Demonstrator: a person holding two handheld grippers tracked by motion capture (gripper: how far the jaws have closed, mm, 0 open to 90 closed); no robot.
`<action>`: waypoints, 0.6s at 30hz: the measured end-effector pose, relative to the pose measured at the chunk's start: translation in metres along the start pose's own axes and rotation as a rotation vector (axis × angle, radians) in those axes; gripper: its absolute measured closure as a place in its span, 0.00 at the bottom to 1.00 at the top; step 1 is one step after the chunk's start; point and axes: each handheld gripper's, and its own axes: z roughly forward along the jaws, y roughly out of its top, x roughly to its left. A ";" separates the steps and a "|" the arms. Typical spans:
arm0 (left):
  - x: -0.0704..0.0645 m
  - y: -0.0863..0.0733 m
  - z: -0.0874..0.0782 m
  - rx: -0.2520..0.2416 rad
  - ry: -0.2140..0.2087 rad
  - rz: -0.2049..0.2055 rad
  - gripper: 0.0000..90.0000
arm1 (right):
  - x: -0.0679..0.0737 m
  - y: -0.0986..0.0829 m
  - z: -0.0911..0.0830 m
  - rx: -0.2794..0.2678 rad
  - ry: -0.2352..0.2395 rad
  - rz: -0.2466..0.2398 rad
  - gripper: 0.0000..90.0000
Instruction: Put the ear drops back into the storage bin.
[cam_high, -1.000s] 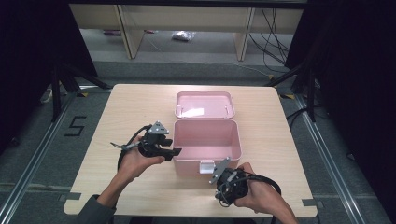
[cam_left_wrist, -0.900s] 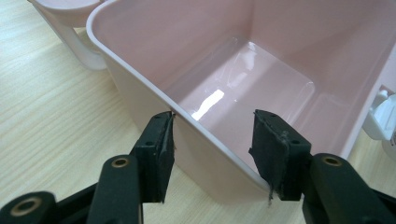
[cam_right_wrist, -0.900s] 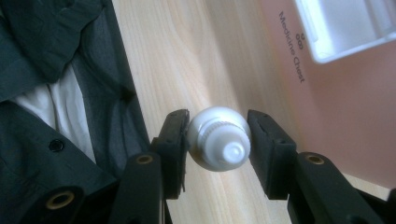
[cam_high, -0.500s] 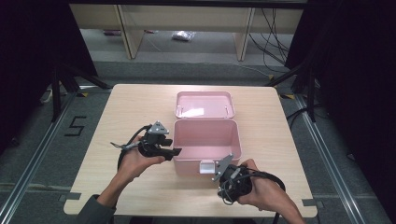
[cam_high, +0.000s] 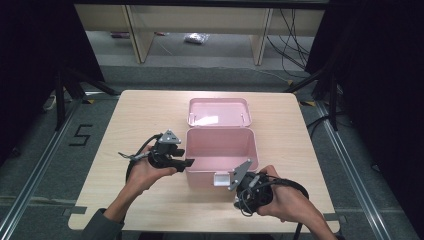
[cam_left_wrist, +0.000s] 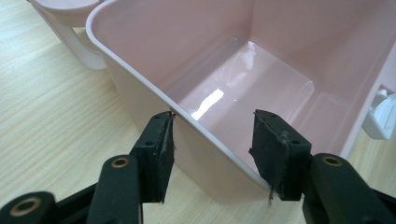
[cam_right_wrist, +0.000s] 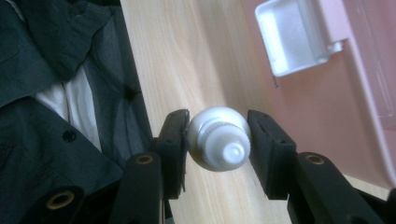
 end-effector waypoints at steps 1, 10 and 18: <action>0.000 0.000 0.000 0.000 0.000 0.000 0.54 | 0.000 0.000 -0.002 -0.004 -0.010 -0.002 0.67; 0.000 0.000 0.000 0.000 0.007 0.001 0.54 | -0.006 0.004 -0.018 -0.025 -0.004 -0.030 0.67; 0.000 0.000 0.000 0.000 -0.001 -0.001 0.54 | -0.012 0.010 -0.037 -0.051 -0.009 -0.023 0.67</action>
